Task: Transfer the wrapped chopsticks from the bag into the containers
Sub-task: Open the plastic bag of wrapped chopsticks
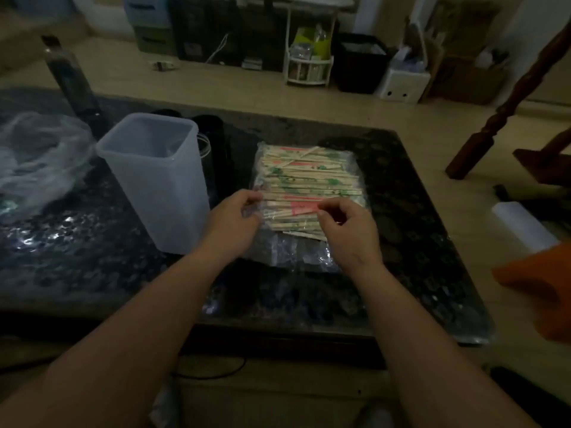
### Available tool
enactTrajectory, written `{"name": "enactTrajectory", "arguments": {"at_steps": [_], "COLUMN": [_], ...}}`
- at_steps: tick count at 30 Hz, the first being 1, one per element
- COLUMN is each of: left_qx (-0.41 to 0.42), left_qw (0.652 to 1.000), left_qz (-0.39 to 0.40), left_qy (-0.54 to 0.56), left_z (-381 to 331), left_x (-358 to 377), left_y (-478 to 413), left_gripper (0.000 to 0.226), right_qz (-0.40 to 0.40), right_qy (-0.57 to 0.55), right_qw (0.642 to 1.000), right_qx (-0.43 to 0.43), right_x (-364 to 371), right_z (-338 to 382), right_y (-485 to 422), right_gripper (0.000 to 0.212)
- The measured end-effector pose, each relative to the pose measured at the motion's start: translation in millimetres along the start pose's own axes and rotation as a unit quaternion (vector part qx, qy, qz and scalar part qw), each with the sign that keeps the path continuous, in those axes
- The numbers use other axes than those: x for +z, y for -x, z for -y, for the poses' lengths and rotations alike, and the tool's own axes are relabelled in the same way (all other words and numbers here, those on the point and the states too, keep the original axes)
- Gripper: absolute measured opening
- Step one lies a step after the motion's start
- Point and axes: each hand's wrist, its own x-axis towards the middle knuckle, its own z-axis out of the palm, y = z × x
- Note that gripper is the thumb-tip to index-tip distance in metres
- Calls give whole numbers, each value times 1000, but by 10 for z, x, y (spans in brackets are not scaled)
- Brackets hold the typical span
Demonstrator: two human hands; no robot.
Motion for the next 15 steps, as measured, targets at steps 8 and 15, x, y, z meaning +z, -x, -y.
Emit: {"name": "enactTrajectory", "arguments": {"at_steps": [8, 15], "left_qx": [88, 69], "left_qw": [967, 946], "left_qz": [65, 137], "left_qy": [-231, -285], "left_z": [280, 373], "left_x": [156, 261], "left_y": [-184, -205], "left_gripper": [32, 42], "right_qz": [160, 229], "right_qy": [98, 201], "right_qw": [981, 952], "right_qx": [49, 40], "right_x": [541, 684], "right_z": [-259, -422], "right_y": [-198, -214], "right_gripper": [24, 31]}}
